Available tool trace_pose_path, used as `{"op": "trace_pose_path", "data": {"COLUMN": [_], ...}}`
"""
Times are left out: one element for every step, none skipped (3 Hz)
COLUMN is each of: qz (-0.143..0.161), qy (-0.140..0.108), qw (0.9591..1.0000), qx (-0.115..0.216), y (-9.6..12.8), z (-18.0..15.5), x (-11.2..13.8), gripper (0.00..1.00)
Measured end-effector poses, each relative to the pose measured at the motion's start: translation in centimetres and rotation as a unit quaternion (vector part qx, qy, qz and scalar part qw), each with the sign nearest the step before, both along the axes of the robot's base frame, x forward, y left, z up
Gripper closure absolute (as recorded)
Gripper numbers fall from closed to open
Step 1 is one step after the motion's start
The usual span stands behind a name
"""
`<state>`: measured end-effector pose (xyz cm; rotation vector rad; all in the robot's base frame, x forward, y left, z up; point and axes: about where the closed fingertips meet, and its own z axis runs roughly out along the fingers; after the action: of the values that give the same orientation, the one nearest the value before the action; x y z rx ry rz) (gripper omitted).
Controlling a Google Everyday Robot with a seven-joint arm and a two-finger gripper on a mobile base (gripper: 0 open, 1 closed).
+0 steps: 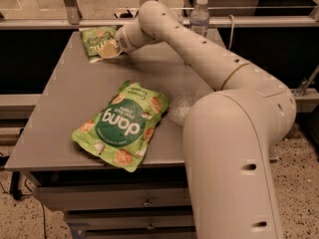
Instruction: Pick green jalapeno chip bag
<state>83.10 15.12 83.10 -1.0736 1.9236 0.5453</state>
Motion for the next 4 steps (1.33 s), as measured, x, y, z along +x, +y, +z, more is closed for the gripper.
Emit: {"op": "trace_pose_path", "data": {"qz": [-0.001, 0.009, 0.034, 0.06], "qy": [-0.006, -0.04, -0.088, -0.127], "qw": [1.0, 0.9988, 0.9933, 0.9816], "qx": [0.005, 0.026, 0.066, 0.129], "y": [-0.4, -1.6, -3.4, -6.0], "z": [0.6, 4.0, 8.9, 12.7], "x": [-0.4, -1.9, -4.9, -7.8], "gripper": [0.87, 1.0, 1.0, 1.0]}}
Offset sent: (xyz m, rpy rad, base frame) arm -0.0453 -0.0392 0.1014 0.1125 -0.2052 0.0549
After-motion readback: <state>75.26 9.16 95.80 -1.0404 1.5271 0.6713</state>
